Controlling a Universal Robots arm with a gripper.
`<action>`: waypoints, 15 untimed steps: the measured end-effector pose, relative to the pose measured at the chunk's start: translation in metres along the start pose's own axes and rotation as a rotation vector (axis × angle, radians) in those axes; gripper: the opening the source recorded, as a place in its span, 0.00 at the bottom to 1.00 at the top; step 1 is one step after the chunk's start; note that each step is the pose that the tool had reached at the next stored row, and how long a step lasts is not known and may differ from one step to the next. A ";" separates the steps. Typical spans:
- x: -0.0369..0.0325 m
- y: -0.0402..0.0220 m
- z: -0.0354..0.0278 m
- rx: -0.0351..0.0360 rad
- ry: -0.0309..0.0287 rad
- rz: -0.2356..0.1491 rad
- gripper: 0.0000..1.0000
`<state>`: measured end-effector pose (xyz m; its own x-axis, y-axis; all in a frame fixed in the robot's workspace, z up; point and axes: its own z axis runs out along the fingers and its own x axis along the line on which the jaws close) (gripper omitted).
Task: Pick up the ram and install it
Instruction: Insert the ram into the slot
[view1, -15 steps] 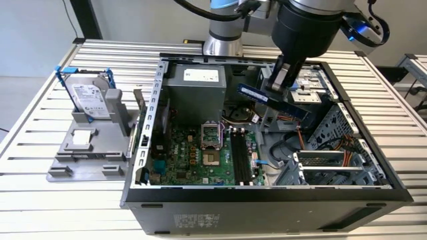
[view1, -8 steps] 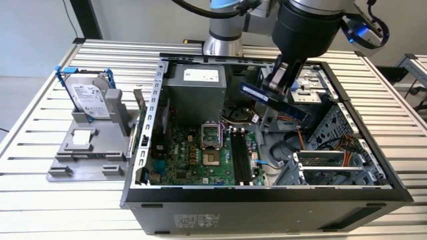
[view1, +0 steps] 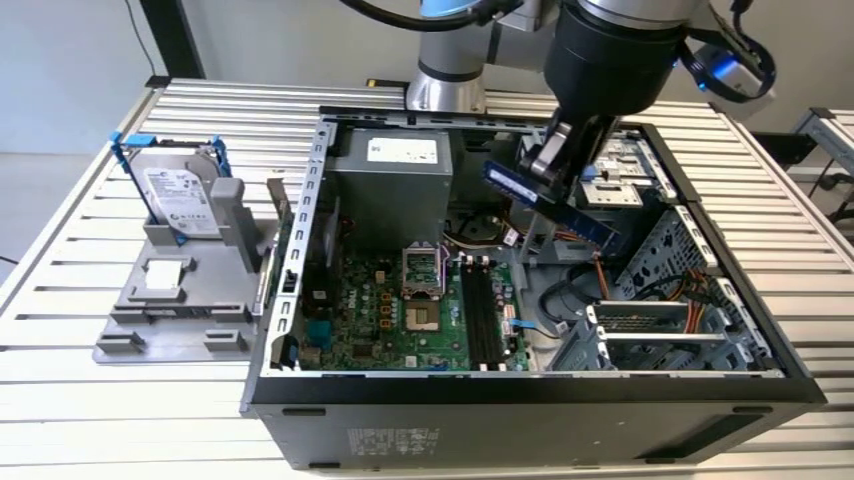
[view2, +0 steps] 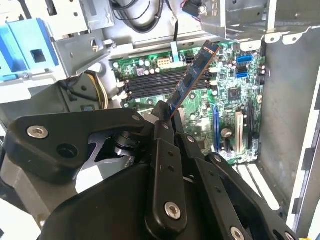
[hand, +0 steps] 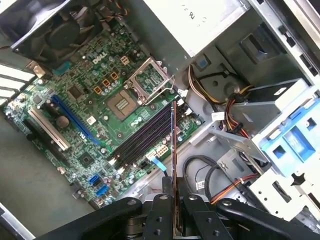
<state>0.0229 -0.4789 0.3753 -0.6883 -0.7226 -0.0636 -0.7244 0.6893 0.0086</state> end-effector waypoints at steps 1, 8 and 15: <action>0.0000 0.0000 0.0000 0.0006 0.0000 0.012 0.00; 0.0000 0.0000 0.0000 0.0064 -0.0005 0.107 0.00; 0.0000 0.0000 0.0000 0.0132 -0.0015 0.214 0.00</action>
<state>0.0229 -0.4789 0.3752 -0.8262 -0.5598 -0.0632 -0.5614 0.8275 0.0090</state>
